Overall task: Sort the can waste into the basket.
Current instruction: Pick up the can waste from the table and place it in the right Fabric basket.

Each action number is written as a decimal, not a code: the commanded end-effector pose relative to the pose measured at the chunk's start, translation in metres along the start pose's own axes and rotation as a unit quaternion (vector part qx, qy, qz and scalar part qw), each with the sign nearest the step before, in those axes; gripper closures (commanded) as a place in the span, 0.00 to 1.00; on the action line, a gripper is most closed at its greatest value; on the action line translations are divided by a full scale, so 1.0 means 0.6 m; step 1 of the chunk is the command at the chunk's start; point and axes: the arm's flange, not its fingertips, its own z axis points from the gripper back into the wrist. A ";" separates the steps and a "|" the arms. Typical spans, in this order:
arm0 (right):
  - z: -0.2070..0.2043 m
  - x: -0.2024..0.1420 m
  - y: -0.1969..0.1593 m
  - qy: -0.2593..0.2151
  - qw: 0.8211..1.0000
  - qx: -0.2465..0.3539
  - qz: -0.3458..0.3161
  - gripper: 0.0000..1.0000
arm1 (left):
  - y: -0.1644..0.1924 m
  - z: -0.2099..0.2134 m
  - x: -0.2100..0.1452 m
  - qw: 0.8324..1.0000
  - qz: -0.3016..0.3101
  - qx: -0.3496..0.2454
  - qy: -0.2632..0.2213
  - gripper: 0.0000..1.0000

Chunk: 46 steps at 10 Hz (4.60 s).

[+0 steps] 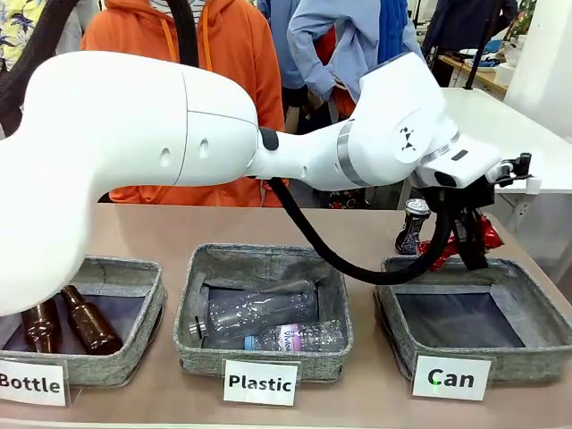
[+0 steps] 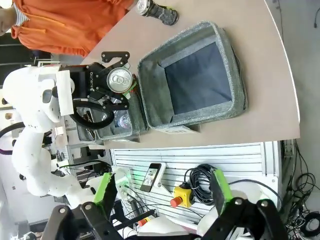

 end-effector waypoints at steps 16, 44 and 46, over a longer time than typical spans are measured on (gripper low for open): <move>-0.165 0.040 0.101 0.004 0.996 0.074 0.041 0.00 | -0.100 0.285 -0.070 0.975 0.219 -0.036 -0.008 0.00; -0.459 0.246 0.089 0.026 0.973 0.189 0.131 0.00 | -0.577 0.630 -0.609 0.641 0.685 0.037 -0.343 0.00; -0.432 0.311 -0.008 -0.032 0.967 0.125 0.220 0.00 | -0.577 0.630 -0.609 0.641 0.685 0.037 -0.343 0.00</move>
